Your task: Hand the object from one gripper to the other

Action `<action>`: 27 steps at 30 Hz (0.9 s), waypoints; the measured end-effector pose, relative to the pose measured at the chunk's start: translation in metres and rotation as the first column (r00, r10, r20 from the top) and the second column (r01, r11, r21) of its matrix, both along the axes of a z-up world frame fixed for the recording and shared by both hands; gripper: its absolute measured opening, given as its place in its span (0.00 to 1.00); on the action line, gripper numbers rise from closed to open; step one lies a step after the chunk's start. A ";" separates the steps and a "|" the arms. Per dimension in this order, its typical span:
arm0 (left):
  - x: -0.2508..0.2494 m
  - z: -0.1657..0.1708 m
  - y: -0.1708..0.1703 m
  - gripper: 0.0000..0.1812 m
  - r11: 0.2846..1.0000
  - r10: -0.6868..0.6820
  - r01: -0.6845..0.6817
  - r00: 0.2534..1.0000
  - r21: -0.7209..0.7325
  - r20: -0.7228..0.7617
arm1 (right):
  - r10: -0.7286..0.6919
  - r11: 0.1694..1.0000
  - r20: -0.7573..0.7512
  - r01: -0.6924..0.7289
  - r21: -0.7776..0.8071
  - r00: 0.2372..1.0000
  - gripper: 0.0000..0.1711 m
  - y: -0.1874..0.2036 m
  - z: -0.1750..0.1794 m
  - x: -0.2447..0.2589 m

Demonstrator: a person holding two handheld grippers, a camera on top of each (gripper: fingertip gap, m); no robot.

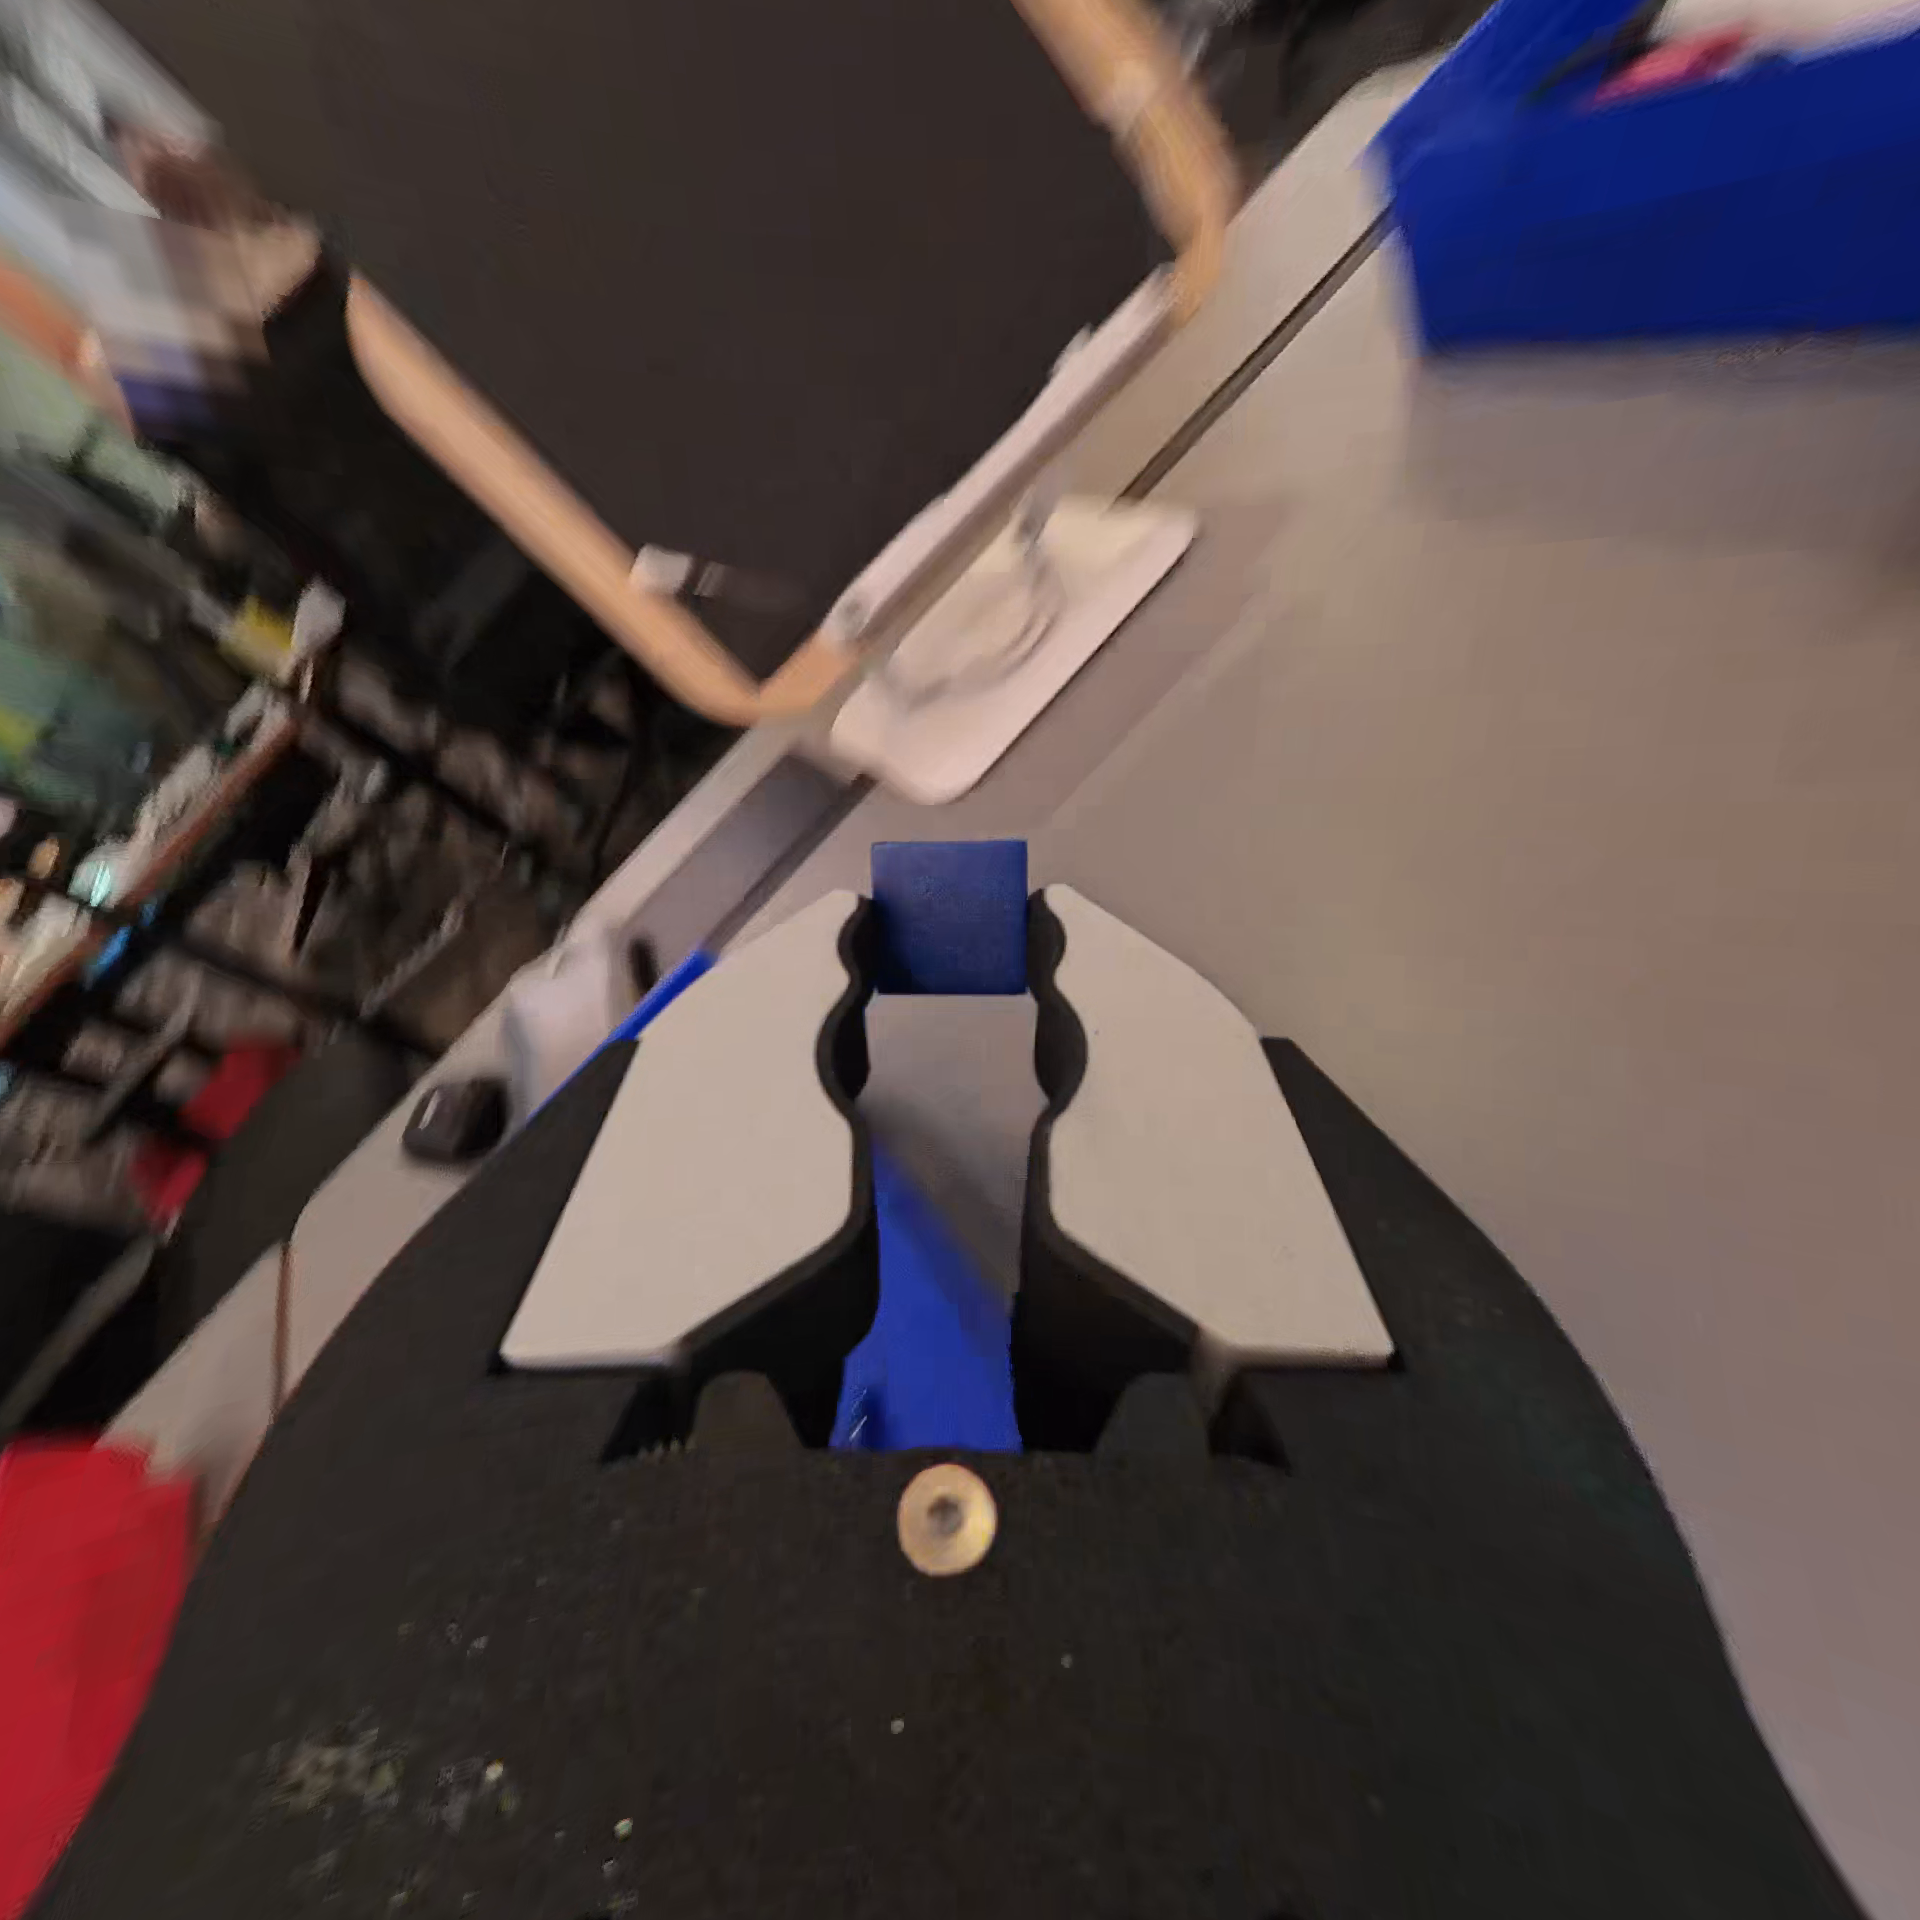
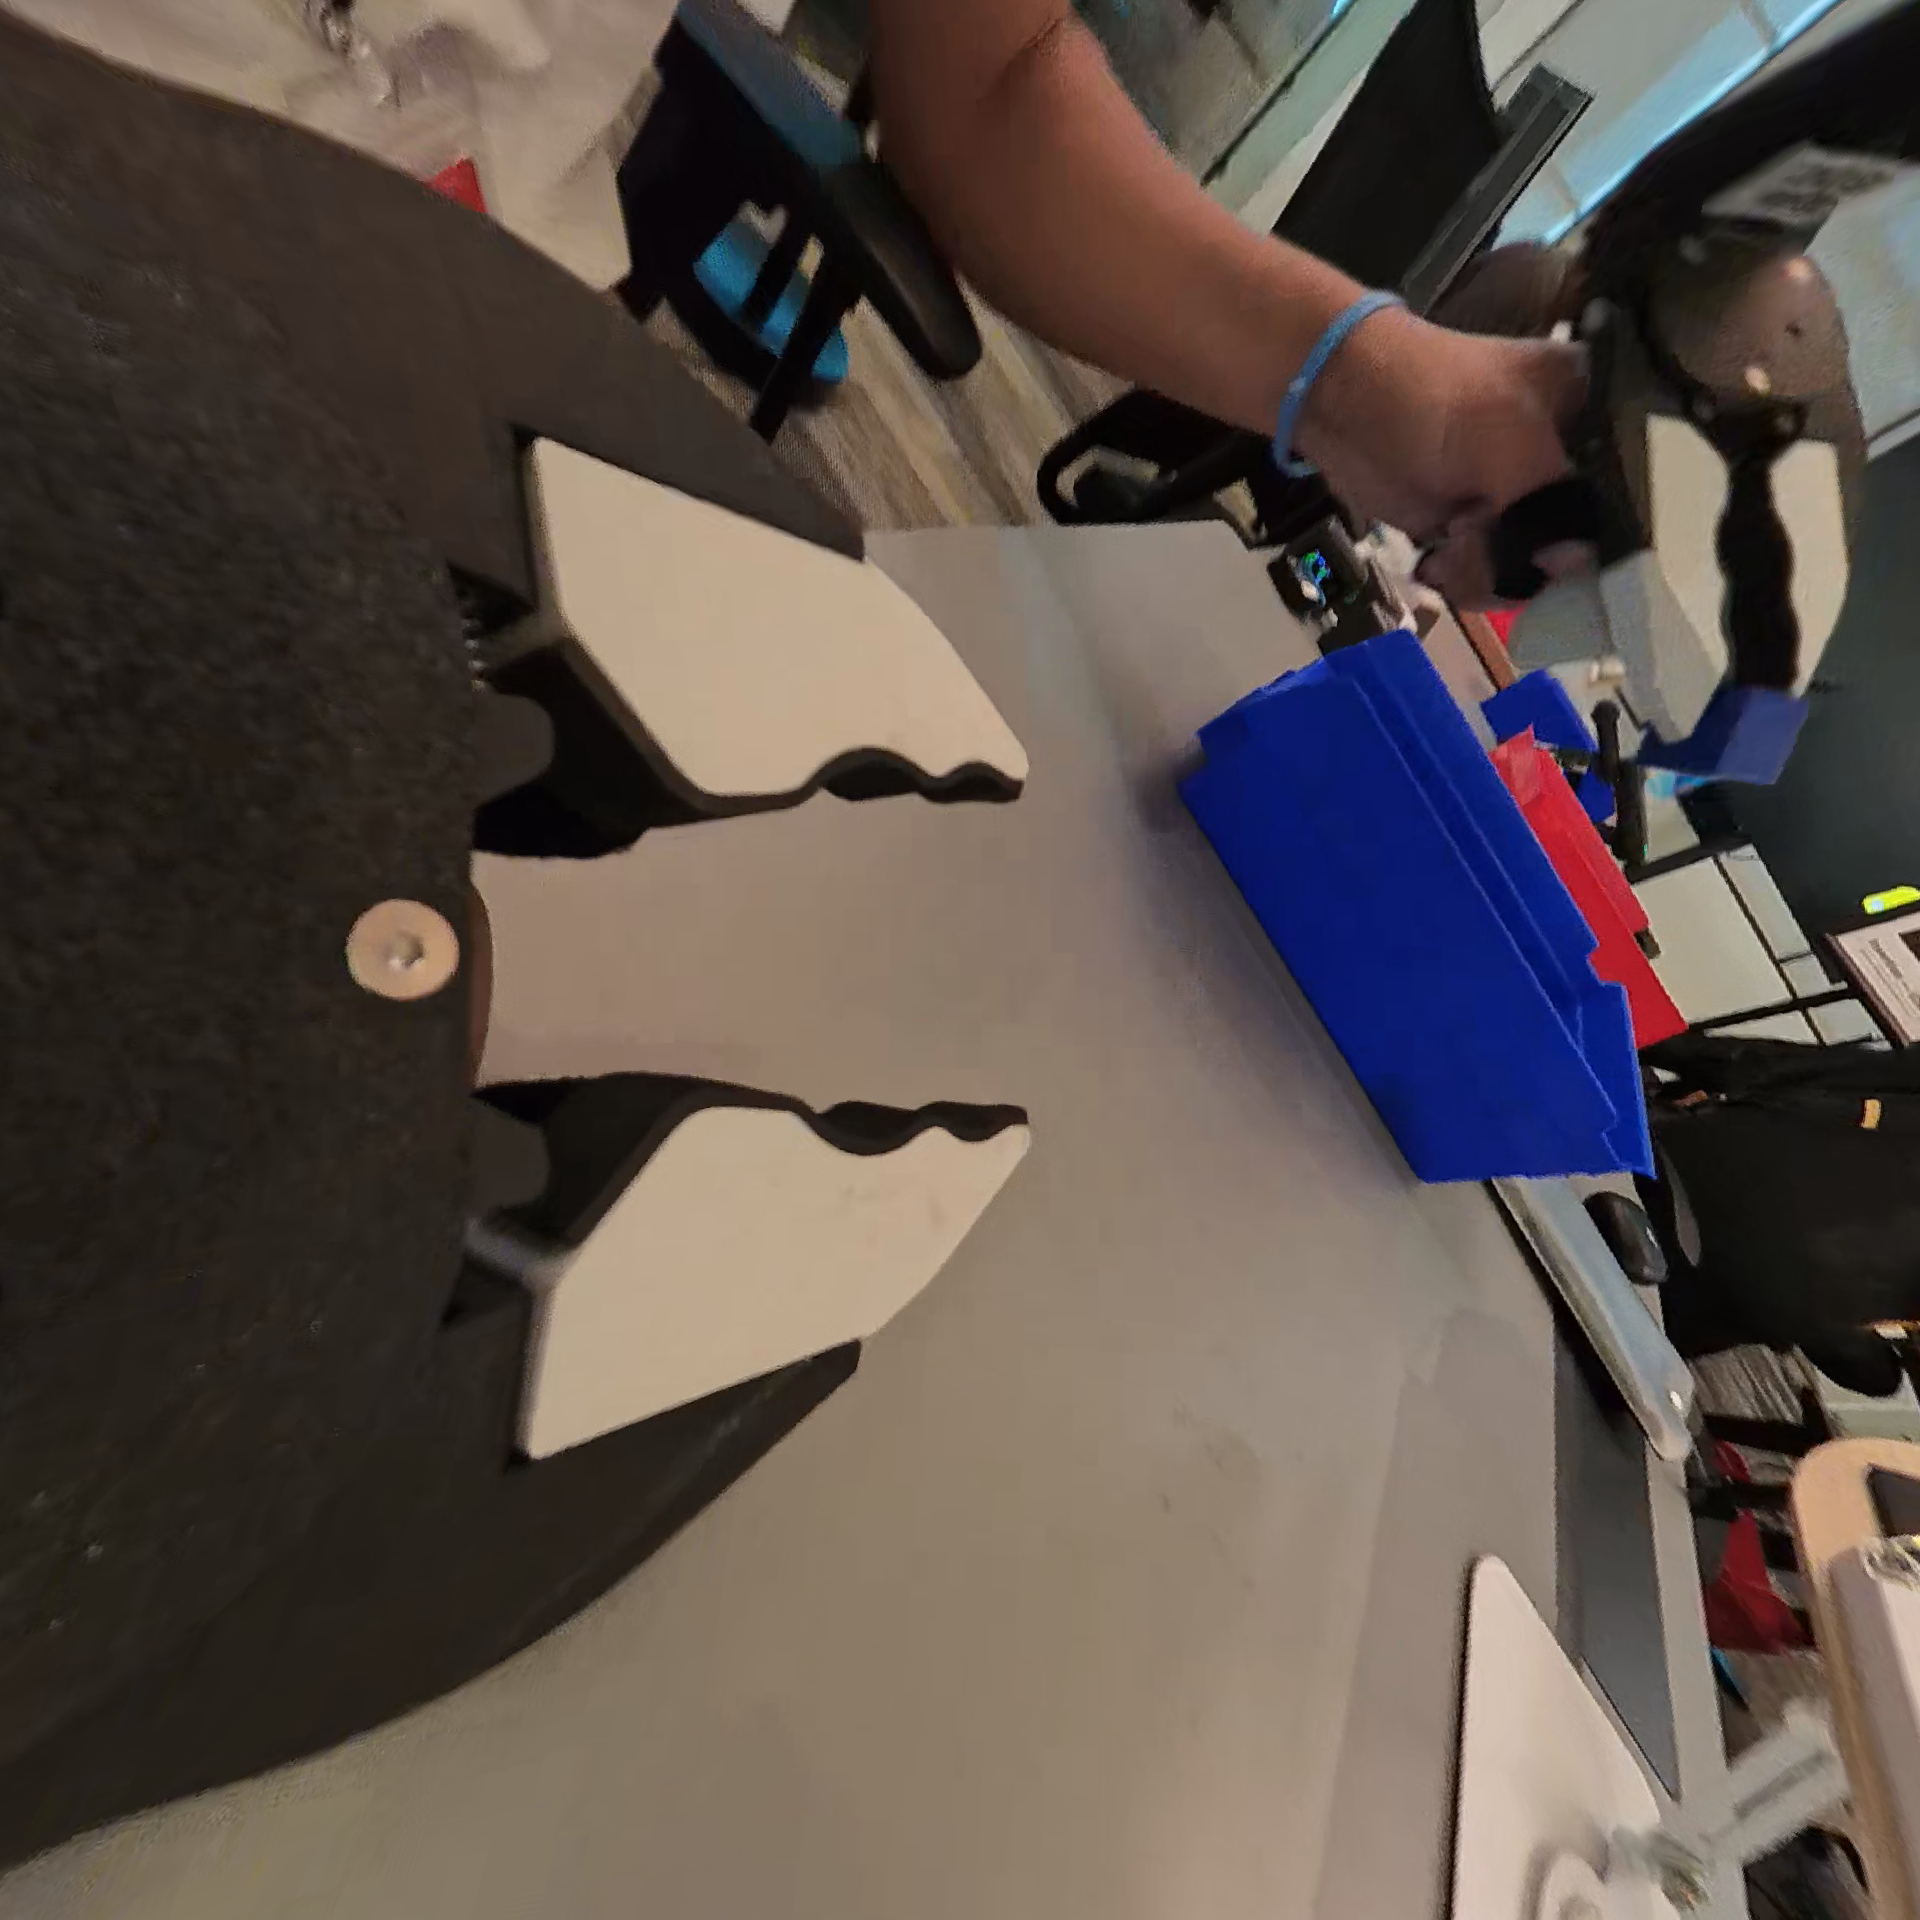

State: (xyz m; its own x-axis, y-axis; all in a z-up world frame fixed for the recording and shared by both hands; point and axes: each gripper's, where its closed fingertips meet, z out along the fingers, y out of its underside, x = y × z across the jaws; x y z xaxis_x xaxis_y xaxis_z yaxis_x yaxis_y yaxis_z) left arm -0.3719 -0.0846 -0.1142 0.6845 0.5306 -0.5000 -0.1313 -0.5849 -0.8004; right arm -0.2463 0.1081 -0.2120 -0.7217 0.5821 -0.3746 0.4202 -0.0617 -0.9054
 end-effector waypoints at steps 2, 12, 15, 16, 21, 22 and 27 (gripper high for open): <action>0.039 0.006 0.038 0.15 0.991 -0.119 0.122 0.991 0.057 -0.058 | 0.059 0.997 0.041 -0.057 -0.060 0.997 0.34 -0.017 0.006 -0.006; 0.117 -0.072 0.129 0.15 0.910 -0.232 0.077 0.908 -0.407 -0.349 | 0.284 0.935 0.140 -0.242 -0.258 0.949 0.35 -0.068 0.019 -0.007; 0.123 -0.084 0.143 0.15 0.895 -0.254 0.084 0.904 -0.439 -0.345 | 0.306 0.938 0.114 -0.279 -0.205 0.945 0.17 -0.068 0.012 0.002; 0.122 -0.087 0.145 0.15 0.891 -0.250 0.079 0.908 -0.447 -0.337 | 0.287 0.949 0.125 -0.265 -0.171 0.950 0.17 -0.066 0.008 0.001; 0.122 -0.104 0.145 0.21 0.927 -0.161 0.063 0.957 -0.371 -0.239 | 0.191 0.982 0.078 -0.189 -0.027 0.979 0.17 -0.046 -0.001 -0.008; 0.126 -0.108 0.141 0.24 0.941 -0.147 0.078 0.971 -0.329 -0.190 | 0.157 0.987 0.056 -0.158 0.010 0.986 0.17 -0.038 -0.003 -0.012; 0.130 -0.128 0.115 0.23 0.997 -0.080 0.078 0.957 0.021 0.279 | 0.067 0.898 -0.283 0.066 0.435 0.957 0.17 -0.008 -0.010 -0.029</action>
State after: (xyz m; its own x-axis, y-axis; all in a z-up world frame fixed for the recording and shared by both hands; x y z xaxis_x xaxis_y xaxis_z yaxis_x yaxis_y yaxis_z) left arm -0.2423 0.0306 -0.2418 0.8359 0.4731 -0.2782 0.0528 -0.5738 -0.8173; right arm -0.2755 0.0998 -0.2222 -0.7582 0.6374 0.1372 0.1417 0.3665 -0.9196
